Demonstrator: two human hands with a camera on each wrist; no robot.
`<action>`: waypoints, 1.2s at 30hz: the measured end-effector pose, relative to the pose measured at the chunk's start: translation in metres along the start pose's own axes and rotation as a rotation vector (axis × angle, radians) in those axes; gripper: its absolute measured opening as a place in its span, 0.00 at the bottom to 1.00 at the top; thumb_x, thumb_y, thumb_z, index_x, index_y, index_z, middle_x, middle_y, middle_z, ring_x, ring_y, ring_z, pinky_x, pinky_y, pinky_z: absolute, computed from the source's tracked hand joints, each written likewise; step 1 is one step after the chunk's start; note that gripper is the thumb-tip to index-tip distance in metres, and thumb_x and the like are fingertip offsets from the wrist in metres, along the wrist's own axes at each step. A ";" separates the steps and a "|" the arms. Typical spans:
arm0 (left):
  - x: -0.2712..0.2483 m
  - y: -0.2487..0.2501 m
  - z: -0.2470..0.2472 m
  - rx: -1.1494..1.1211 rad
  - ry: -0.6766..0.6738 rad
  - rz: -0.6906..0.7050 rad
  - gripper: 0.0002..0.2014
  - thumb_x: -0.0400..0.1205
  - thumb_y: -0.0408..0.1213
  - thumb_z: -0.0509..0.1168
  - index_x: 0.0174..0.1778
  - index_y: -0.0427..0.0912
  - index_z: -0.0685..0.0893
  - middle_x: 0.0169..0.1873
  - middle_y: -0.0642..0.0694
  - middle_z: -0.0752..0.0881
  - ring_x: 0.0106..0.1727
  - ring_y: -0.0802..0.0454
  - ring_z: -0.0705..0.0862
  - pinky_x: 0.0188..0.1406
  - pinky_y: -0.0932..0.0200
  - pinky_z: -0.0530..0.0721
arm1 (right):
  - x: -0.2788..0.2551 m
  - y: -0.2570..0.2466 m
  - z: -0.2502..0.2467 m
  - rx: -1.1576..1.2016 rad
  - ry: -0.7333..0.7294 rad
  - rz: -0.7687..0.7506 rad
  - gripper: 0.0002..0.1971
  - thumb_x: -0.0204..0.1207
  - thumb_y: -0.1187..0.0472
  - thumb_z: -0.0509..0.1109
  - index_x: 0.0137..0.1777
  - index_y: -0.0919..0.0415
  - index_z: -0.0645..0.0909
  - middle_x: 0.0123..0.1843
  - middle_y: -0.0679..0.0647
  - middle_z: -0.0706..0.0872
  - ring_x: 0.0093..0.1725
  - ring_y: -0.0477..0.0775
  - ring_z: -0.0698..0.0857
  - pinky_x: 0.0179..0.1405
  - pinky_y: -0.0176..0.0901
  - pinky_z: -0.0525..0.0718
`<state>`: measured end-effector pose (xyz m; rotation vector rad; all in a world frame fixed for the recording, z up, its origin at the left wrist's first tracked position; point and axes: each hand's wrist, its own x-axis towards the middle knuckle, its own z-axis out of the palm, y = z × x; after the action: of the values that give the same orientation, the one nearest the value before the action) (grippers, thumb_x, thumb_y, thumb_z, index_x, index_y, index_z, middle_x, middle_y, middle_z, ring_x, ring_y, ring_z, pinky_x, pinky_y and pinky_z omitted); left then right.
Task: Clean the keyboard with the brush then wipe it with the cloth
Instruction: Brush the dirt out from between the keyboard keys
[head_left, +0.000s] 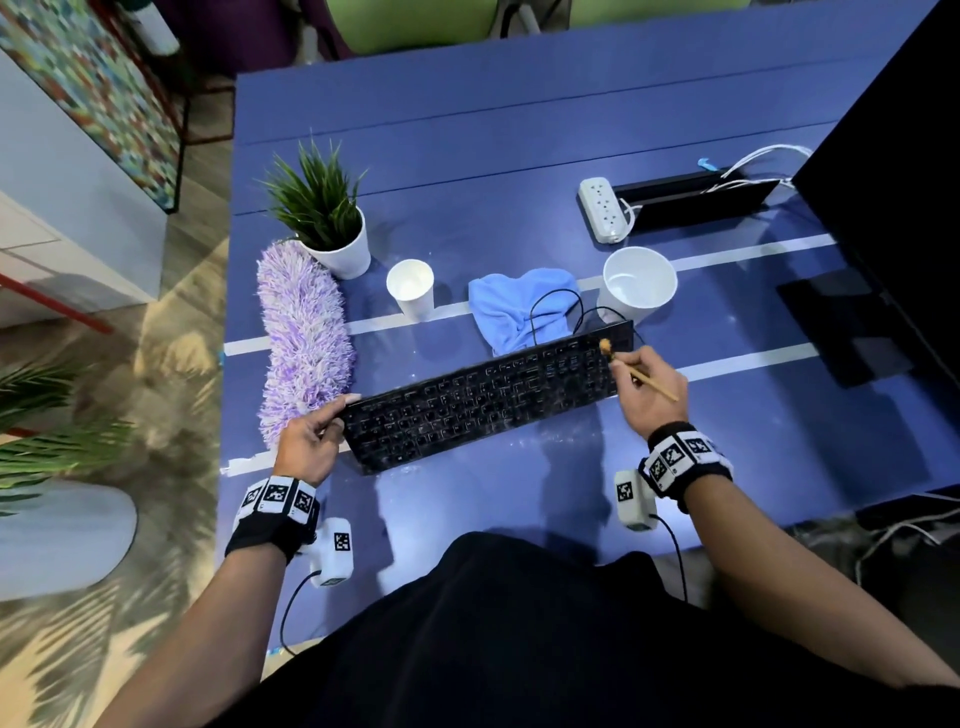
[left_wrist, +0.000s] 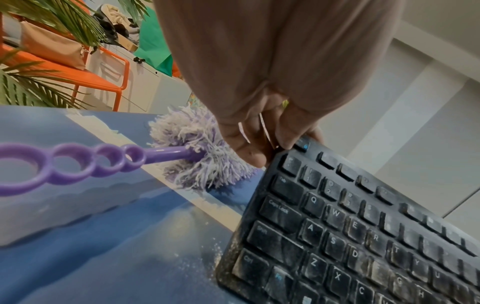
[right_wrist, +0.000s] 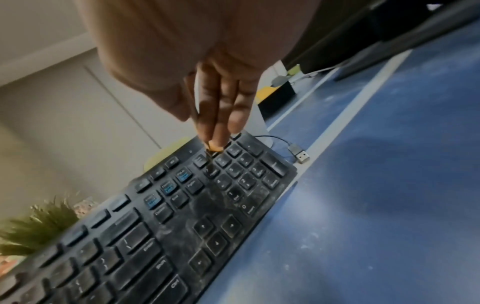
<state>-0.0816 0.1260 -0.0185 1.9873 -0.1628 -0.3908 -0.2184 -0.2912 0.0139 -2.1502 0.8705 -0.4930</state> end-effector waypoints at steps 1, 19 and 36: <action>0.000 0.000 0.000 -0.007 -0.008 0.004 0.36 0.84 0.18 0.59 0.52 0.77 0.85 0.52 0.75 0.86 0.67 0.56 0.81 0.77 0.53 0.71 | 0.001 0.004 0.000 0.012 0.032 0.010 0.03 0.76 0.57 0.70 0.44 0.55 0.83 0.40 0.51 0.89 0.39 0.52 0.85 0.41 0.34 0.75; -0.001 -0.005 -0.001 -0.030 -0.007 -0.012 0.35 0.85 0.20 0.59 0.53 0.77 0.86 0.50 0.76 0.87 0.68 0.52 0.82 0.79 0.47 0.71 | -0.044 0.006 0.020 -0.013 -0.245 -0.148 0.01 0.78 0.61 0.68 0.45 0.55 0.80 0.34 0.49 0.87 0.33 0.48 0.84 0.36 0.35 0.79; 0.003 -0.016 0.000 -0.100 0.006 -0.021 0.32 0.84 0.20 0.60 0.54 0.72 0.88 0.58 0.55 0.89 0.69 0.49 0.83 0.79 0.43 0.72 | -0.043 -0.003 0.032 -0.133 -0.386 -0.098 0.08 0.75 0.64 0.67 0.38 0.49 0.76 0.34 0.50 0.86 0.34 0.56 0.84 0.36 0.46 0.86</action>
<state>-0.0796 0.1315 -0.0335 1.8925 -0.1168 -0.3987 -0.2287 -0.2431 -0.0070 -2.3119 0.5970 -0.0601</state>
